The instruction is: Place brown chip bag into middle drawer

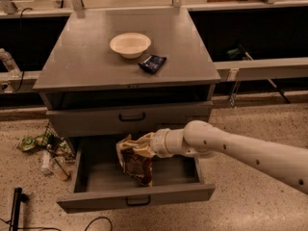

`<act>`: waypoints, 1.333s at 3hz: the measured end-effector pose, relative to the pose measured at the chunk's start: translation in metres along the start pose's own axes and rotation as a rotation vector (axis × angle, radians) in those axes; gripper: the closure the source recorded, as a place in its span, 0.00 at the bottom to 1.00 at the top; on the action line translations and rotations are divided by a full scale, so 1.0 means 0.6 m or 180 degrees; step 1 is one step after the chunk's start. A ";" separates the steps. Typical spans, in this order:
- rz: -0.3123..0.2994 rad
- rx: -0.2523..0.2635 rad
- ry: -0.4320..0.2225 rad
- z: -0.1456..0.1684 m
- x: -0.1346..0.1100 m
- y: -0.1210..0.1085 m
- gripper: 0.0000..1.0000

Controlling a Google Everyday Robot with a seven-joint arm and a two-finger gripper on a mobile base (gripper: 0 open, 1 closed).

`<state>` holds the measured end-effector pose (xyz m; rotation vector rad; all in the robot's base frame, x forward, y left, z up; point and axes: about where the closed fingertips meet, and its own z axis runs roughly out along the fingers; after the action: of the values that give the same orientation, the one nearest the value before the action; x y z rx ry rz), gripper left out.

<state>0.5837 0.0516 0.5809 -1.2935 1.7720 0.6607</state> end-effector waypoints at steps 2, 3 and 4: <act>-0.0024 0.0457 -0.0066 -0.066 -0.008 0.012 0.09; 0.0077 0.0563 -0.0263 -0.104 -0.008 0.040 0.31; 0.0122 0.0783 -0.0475 -0.155 -0.025 0.078 0.54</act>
Offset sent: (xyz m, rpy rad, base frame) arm -0.0320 -0.0531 0.0463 0.0096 -0.1522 -0.1964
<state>0.5127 0.0008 0.6401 -1.0203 1.6997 0.5270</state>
